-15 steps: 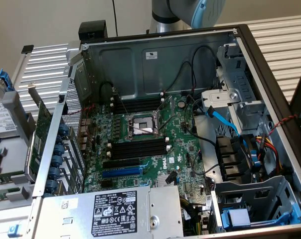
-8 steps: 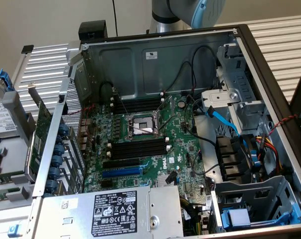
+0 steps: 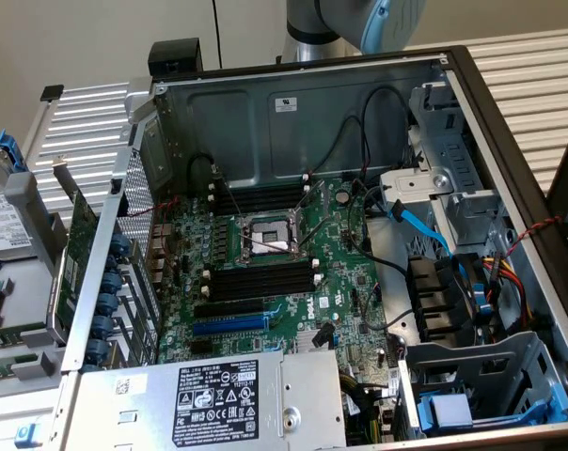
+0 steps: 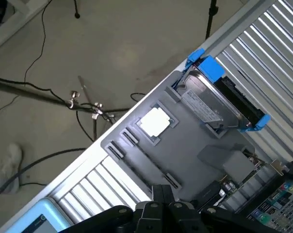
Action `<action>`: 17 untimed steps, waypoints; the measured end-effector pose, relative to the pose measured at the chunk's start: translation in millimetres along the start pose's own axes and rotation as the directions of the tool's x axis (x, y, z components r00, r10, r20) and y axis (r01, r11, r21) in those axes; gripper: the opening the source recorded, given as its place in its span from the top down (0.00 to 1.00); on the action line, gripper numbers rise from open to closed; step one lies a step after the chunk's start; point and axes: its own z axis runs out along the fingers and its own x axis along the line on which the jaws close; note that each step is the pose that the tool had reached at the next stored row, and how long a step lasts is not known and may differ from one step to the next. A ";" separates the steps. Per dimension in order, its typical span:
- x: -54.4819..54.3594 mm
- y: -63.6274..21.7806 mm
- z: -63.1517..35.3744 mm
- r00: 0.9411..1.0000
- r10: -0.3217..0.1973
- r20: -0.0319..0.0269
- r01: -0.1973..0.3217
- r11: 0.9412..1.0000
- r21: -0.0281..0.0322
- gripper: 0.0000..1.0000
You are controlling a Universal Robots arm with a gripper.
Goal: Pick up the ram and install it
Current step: 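Pick up the ram and move it above insertion slot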
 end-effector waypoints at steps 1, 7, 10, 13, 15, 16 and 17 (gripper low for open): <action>0.0 0.0 0.0 1.000 -0.019 -0.001 0.019 1.000 0.000 0.90; 0.0 0.0 0.3 0.992 -0.127 -0.008 0.127 0.992 -0.002 0.90; 0.0 0.0 0.5 0.984 -0.180 -0.012 0.180 0.984 -0.003 0.90; 0.0 0.0 0.8 0.972 -0.234 -0.015 0.234 0.972 -0.004 0.90; 0.0 0.0 0.9 0.963 -0.269 -0.017 0.269 0.963 -0.005 0.90; 0.0 0.0 1.0 0.958 -0.287 -0.018 0.287 0.958 -0.005 0.90; 0.0 0.0 1.0 0.952 -0.304 -0.019 0.304 0.953 -0.006 0.90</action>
